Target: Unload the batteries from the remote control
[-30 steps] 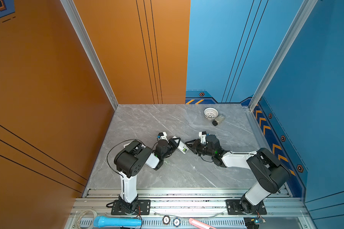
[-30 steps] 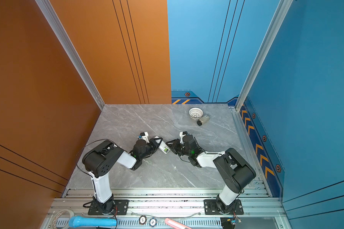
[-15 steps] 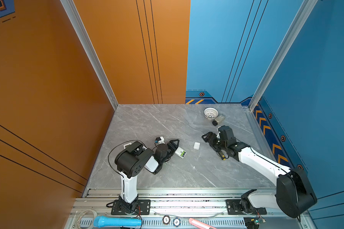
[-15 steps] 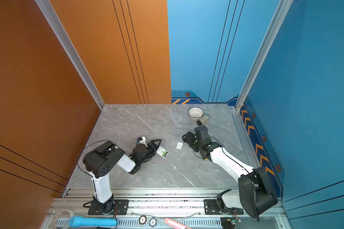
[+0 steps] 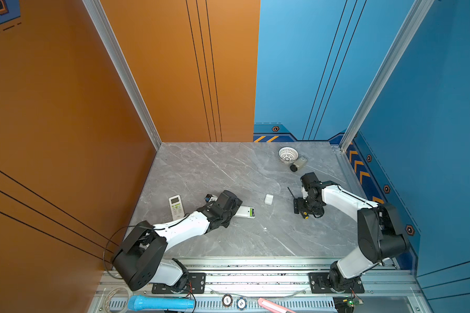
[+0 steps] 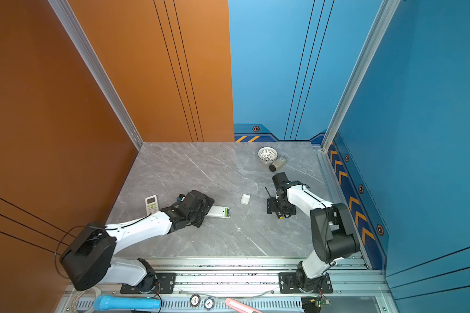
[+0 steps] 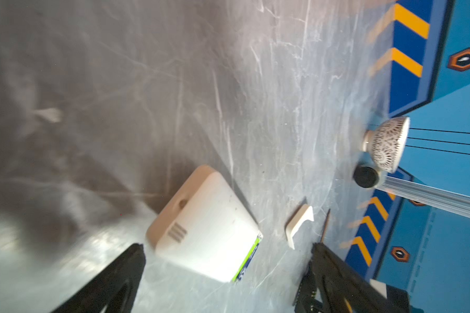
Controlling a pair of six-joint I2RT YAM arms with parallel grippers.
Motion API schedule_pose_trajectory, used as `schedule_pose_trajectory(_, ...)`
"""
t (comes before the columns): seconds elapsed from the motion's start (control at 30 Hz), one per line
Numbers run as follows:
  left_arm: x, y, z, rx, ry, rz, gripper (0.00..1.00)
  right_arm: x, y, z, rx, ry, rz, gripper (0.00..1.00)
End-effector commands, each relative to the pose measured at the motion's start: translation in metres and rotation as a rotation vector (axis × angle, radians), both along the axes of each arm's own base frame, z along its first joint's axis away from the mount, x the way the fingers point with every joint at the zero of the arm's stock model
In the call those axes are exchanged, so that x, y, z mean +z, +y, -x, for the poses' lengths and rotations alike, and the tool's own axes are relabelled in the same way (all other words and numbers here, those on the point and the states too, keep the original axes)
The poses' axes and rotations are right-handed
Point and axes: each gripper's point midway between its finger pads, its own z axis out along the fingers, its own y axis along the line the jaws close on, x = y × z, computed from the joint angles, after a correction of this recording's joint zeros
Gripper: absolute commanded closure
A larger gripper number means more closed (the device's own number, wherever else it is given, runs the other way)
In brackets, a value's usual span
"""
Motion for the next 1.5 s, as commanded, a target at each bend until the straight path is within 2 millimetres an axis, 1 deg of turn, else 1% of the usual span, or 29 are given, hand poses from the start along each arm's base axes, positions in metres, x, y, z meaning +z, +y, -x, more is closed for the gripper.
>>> schedule_pose_trajectory(0.0, -0.010, 0.039, 0.045, -0.021, 0.199, -0.159, 0.02, -0.009, -0.004, -0.005, 0.135, 0.050, 0.036, 0.21)
schedule_pose_trajectory(0.03, -0.001, 0.038, 0.041, -0.033, 0.176, -0.155, 0.02, -0.012, -0.004, -0.007, 0.151, 0.060, 0.036, 0.25)
schedule_pose_trajectory(0.13, 0.033, 0.034, 0.028, -0.084, 0.113, -0.143, 0.02, -0.015, 0.003, -0.009, 0.217, 0.062, 0.018, 0.43)
schedule_pose_trajectory(0.2, 0.058, 0.018, 0.010, -0.141, 0.021, -0.066, 0.02, -0.011, 0.010, -0.009, 0.269, 0.044, 0.010, 0.60)
schedule_pose_trajectory(0.23, 0.068, 0.007, 0.002, -0.163, -0.025, -0.008, 0.02, -0.010, 0.012, -0.008, 0.288, 0.036, 0.010, 0.63)
schedule_pose_trajectory(0.3, 0.094, -0.019, -0.021, -0.201, -0.158, 0.138, 0.02, -0.004, 0.019, -0.004, 0.342, 0.009, 0.002, 0.76)
schedule_pose_trajectory(0.37, 0.122, -0.042, -0.040, -0.232, -0.275, 0.249, 0.02, 0.005, 0.023, -0.003, 0.365, -0.016, -0.004, 0.85)
schedule_pose_trajectory(0.4, 0.129, -0.050, -0.047, -0.242, -0.303, 0.280, 0.02, 0.011, 0.028, -0.002, 0.378, -0.036, -0.010, 0.89)
schedule_pose_trajectory(0.43, 0.131, -0.056, -0.051, -0.251, -0.309, 0.297, 0.01, 0.018, 0.033, -0.001, 0.396, -0.056, -0.018, 0.91)
schedule_pose_trajectory(0.5, 0.130, -0.069, -0.056, -0.267, -0.298, 0.324, 0.02, 0.033, 0.047, 0.005, 0.460, -0.094, -0.017, 0.95)
schedule_pose_trajectory(0.6, 0.127, -0.086, -0.065, -0.269, -0.292, 0.389, 0.06, 0.052, 0.066, 0.015, 0.544, -0.135, -0.015, 0.95)
schedule_pose_trajectory(0.73, 0.104, -0.102, -0.067, -0.250, -0.204, 0.434, 0.12, 0.070, 0.092, 0.029, 0.611, -0.173, -0.036, 0.96)
schedule_pose_trajectory(0.8, 0.097, -0.112, -0.067, -0.246, -0.186, 0.464, 0.13, 0.076, 0.105, 0.036, 0.644, -0.191, -0.049, 0.96)
schedule_pose_trajectory(0.87, 0.092, -0.121, -0.067, -0.251, -0.175, 0.474, 0.18, 0.082, 0.112, 0.040, 0.664, -0.206, -0.041, 0.95)
schedule_pose_trajectory(1.0, 0.075, -0.131, -0.062, -0.245, -0.120, 0.494, 0.23, 0.092, 0.126, 0.046, 0.707, -0.239, -0.035, 0.95)
schedule_pose_trajectory(1.07, 0.068, -0.137, -0.059, -0.240, -0.093, 0.509, 0.26, 0.094, 0.131, 0.049, 0.725, -0.243, -0.026, 0.95)
schedule_pose_trajectory(1.13, 0.065, -0.143, -0.058, -0.242, -0.086, 0.519, 0.29, 0.095, 0.132, 0.050, 0.726, -0.240, -0.030, 0.95)
schedule_pose_trajectory(1.17, 0.064, -0.145, -0.057, -0.245, -0.080, 0.520, 0.31, 0.095, 0.141, 0.057, 0.760, -0.238, -0.031, 0.95)
schedule_pose_trajectory(1.2, 0.062, -0.146, -0.056, -0.247, -0.076, 0.518, 0.34, 0.095, 0.143, 0.059, 0.770, -0.237, -0.031, 0.95)
schedule_pose_trajectory(1.27, 0.056, -0.148, -0.054, -0.254, -0.066, 0.509, 0.42, 0.098, 0.146, 0.062, 0.785, -0.240, -0.037, 0.95)
schedule_pose_trajectory(1.3, 0.052, -0.148, -0.052, -0.252, -0.052, 0.508, 0.50, 0.100, 0.147, 0.062, 0.790, -0.243, -0.040, 0.95)
schedule_pose_trajectory(1.37, 0.046, -0.146, -0.049, -0.244, -0.041, 0.504, 0.70, 0.101, 0.149, 0.065, 0.805, -0.239, -0.046, 0.95)
schedule_pose_trajectory(1.43, 0.046, -0.144, -0.048, -0.244, -0.042, 0.499, 0.87, 0.104, 0.148, 0.066, 0.809, -0.240, -0.044, 0.95)
schedule_pose_trajectory(1.47, 0.047, -0.144, -0.049, -0.245, -0.043, 0.503, 1.00, 0.108, 0.147, 0.064, 0.803, -0.253, -0.043, 0.93)
